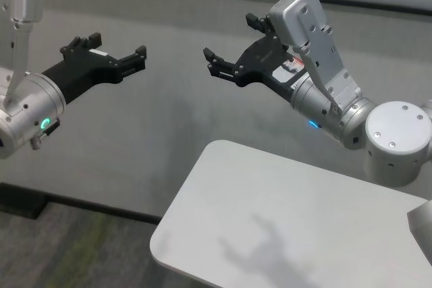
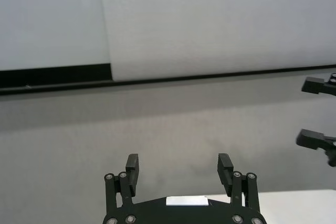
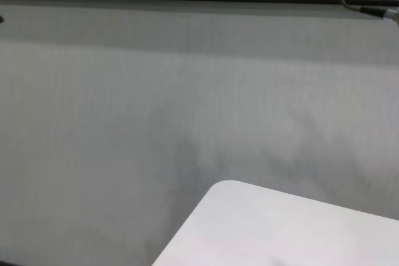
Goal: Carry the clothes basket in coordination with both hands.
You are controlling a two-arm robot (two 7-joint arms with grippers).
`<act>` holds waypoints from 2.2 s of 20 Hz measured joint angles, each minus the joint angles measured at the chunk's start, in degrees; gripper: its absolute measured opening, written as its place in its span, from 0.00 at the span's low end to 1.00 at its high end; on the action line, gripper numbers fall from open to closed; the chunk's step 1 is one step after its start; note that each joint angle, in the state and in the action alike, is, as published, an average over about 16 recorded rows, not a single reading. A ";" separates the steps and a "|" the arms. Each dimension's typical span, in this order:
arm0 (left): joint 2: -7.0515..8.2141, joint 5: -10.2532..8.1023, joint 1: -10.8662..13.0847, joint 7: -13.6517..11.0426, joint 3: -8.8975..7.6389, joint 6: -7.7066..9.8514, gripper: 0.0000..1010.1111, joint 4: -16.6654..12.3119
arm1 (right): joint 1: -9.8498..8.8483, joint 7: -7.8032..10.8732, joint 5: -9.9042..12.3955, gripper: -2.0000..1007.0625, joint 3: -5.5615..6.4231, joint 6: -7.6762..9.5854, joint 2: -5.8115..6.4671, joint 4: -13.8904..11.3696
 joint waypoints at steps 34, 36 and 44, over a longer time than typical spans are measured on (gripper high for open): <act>-0.23 -12.79 -0.37 1.55 -1.13 22.22 0.99 -1.22 | 0.00 0.00 0.00 1.00 0.00 0.00 0.00 0.00; -0.24 -12.74 -0.36 1.56 -1.13 22.14 0.99 -1.22 | 0.00 0.00 0.00 1.00 0.00 0.00 0.00 0.00; -0.31 -12.59 -0.31 1.61 -1.16 21.97 0.99 -1.23 | 0.00 0.00 0.00 1.00 0.00 0.00 0.00 0.00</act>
